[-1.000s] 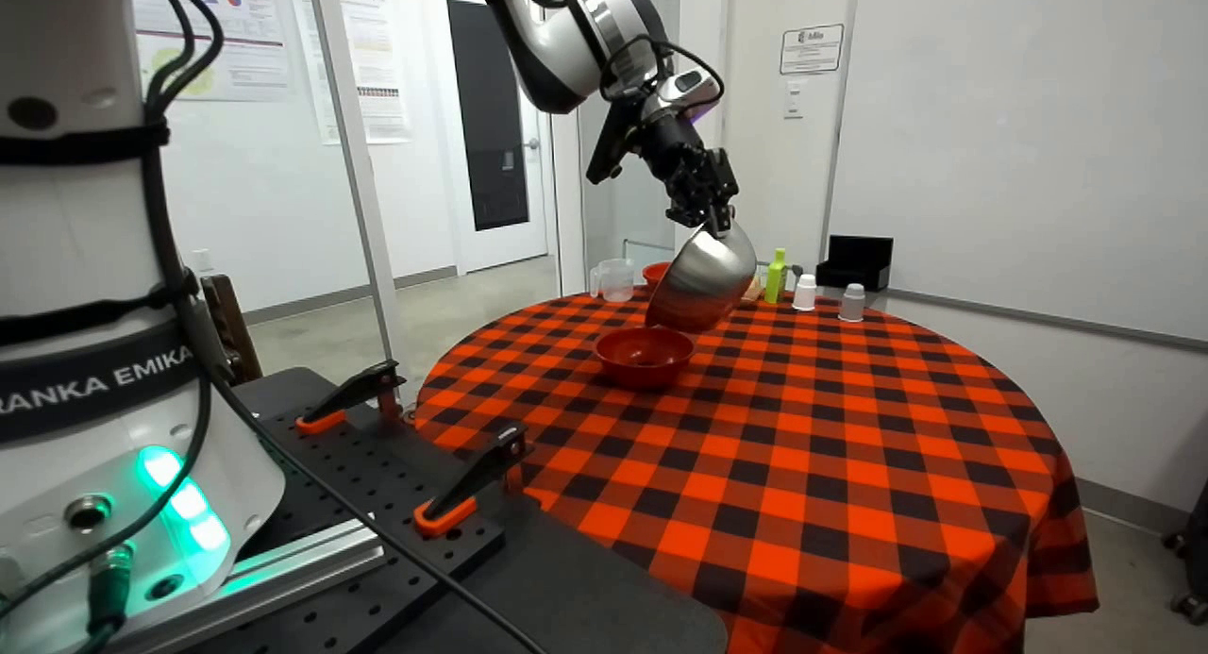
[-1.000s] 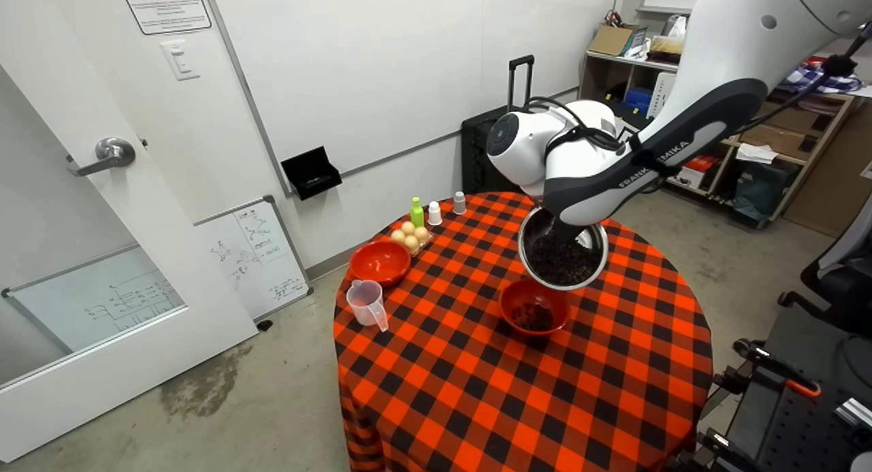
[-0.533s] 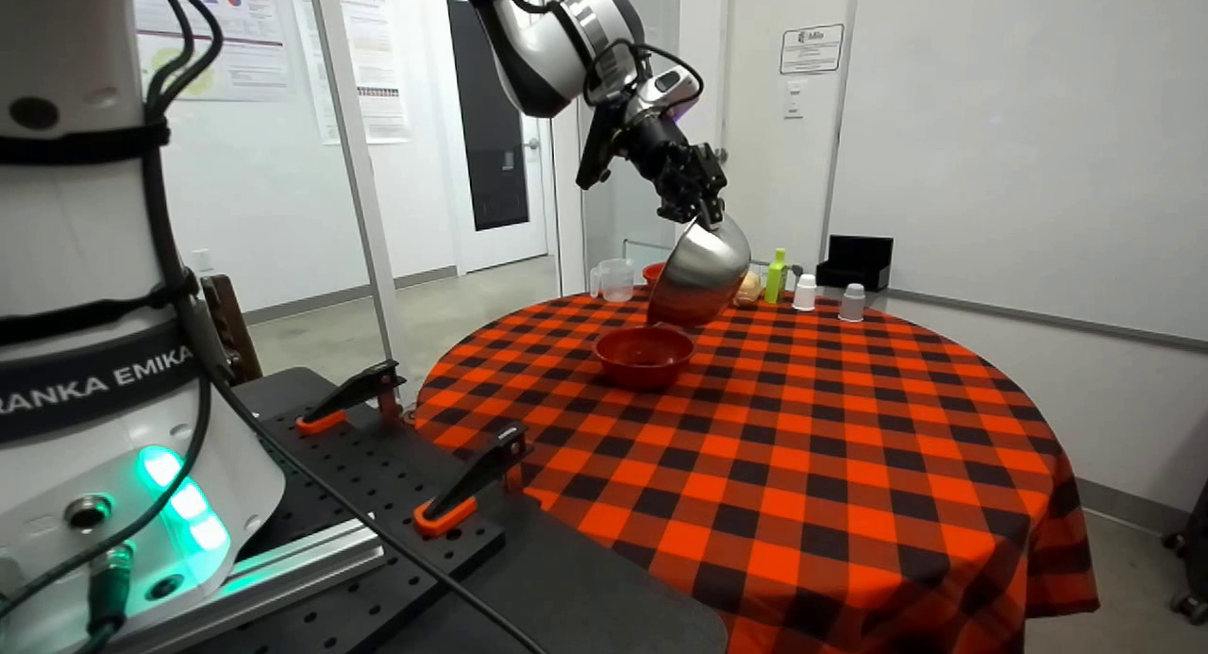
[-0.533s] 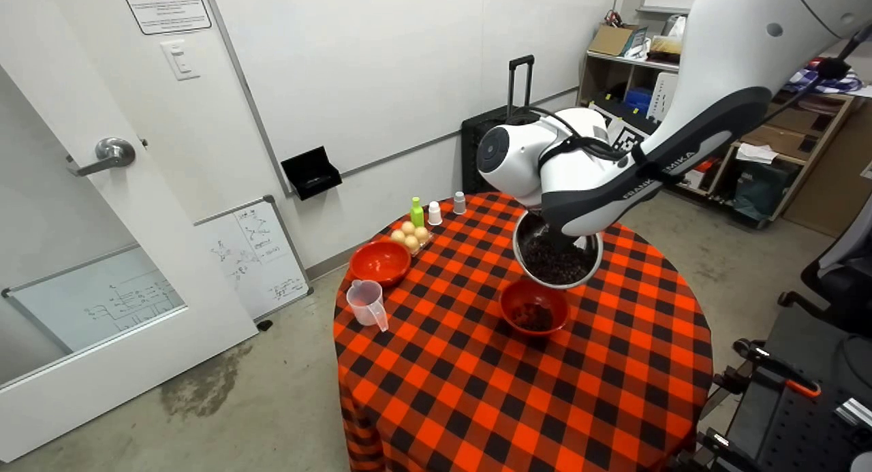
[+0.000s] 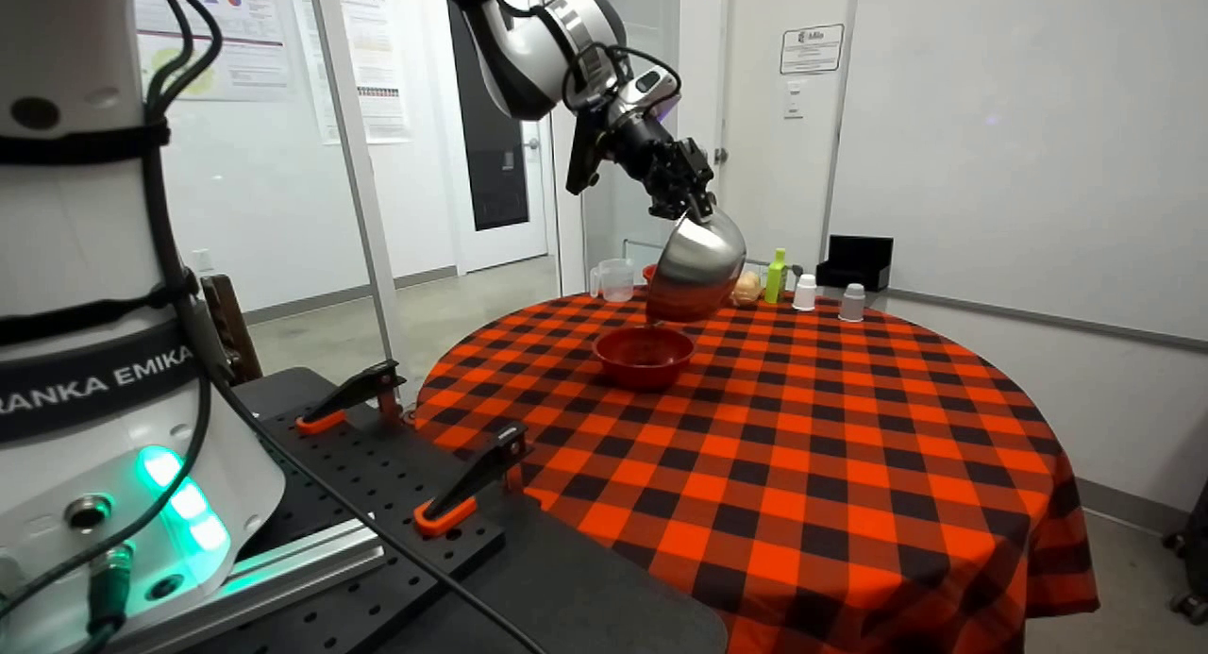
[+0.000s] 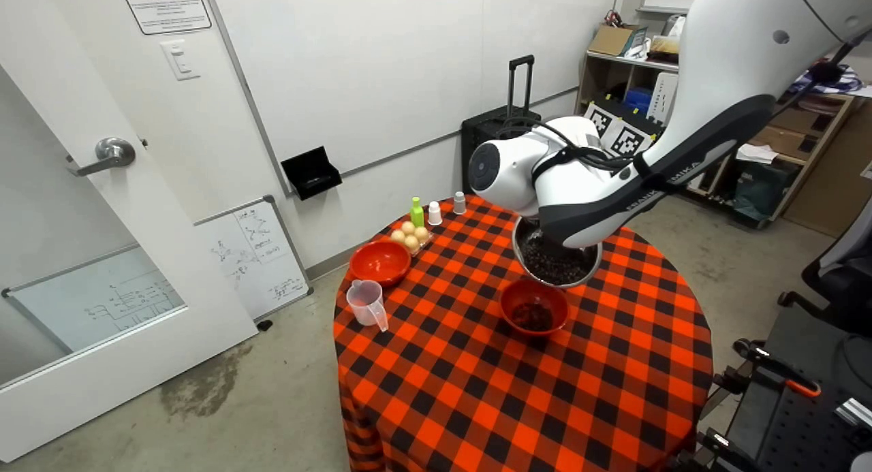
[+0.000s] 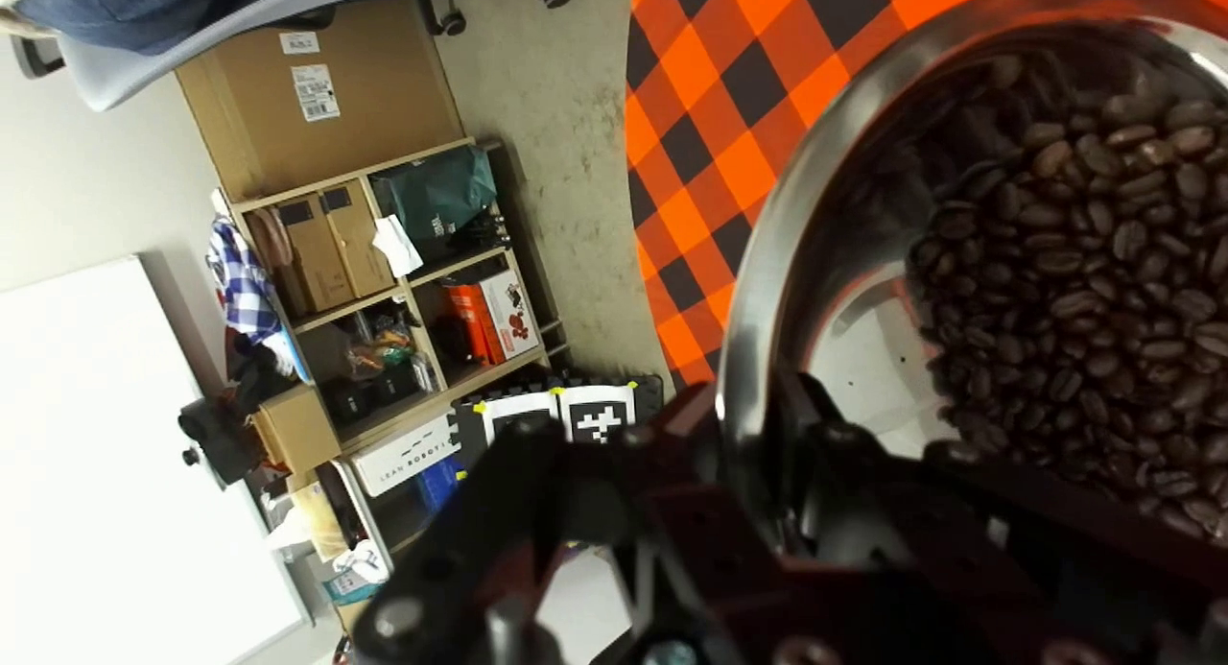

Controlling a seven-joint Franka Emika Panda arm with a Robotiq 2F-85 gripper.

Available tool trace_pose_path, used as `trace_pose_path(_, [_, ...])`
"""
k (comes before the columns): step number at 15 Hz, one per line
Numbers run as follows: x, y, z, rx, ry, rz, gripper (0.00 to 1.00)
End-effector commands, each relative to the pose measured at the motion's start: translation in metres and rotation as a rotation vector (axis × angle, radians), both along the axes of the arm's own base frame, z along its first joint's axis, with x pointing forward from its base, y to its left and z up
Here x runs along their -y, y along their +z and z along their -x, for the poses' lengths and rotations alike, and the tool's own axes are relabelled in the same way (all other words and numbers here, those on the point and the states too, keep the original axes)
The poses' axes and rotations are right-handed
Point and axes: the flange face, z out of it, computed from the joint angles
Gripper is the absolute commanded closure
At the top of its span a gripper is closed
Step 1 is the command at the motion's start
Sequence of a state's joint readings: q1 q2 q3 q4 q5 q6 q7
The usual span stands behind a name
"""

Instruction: Pour the contents in the silver bowl into the red bowl

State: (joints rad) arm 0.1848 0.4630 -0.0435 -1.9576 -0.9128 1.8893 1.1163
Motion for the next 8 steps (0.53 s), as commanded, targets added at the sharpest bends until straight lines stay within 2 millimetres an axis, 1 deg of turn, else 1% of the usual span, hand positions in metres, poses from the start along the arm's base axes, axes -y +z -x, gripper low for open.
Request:
trace_pose_path(1, [-0.0071,0.0059,0.0088,0.017,0.001,0.047,0.98])
trace_pose_path(8, [-0.0146,0.0051,0.0119,0.035,-0.003,0.071,0.98])
